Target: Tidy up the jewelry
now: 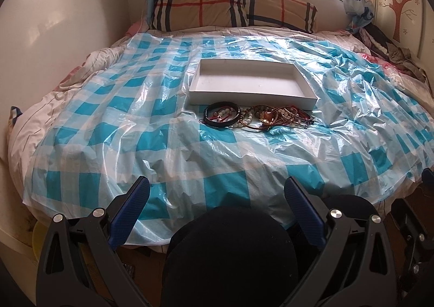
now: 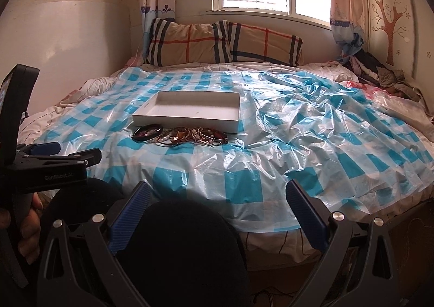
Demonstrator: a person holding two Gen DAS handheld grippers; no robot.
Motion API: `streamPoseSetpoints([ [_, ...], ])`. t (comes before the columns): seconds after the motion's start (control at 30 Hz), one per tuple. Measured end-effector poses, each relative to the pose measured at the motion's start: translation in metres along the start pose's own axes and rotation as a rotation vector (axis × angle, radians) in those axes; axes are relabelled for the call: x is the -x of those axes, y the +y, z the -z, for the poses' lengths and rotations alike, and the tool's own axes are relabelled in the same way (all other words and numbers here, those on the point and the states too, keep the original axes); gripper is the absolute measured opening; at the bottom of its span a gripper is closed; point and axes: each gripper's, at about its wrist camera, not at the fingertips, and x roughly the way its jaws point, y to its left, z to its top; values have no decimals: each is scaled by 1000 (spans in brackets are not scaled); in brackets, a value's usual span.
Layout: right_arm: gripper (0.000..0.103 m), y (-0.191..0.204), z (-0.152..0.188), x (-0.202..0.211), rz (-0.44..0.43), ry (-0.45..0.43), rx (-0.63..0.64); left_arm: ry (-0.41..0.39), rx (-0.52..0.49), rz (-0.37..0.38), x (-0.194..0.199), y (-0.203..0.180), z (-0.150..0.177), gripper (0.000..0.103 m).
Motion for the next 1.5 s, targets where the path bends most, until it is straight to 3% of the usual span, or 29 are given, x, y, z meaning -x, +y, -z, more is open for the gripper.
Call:
streamPoseSetpoints([
  [0.13, 96, -7, -7, 6, 23, -20, 4, -27, -26, 8, 17, 5, 0, 95],
  [0.37, 96, -24, -27, 29, 124, -115, 71, -297, -99, -270, 58, 16, -28, 95],
  [0.47, 96, -28, -30, 36, 104, -114, 66, -346, -110, -291, 76, 17, -37, 95],
  [0.53, 96, -28, -29, 42, 99, -109, 73, -319, -135, -230, 85, 16, -35, 95],
  [0.67, 96, -26, -20, 51, 85, -85, 70, -152, -122, -14, 87, 13, -12, 95],
  [0.73, 96, -26, -16, 54, 65, -60, 47, -92, -101, 20, 85, 11, 2, 95],
  [0.9, 96, -15, -6, 58, 27, -27, 32, -35, -75, 32, 86, 2, 21, 95],
  [1.5, 96, 2, 0, 65, -15, -19, 32, -22, -72, 15, 95, 0, 21, 95],
])
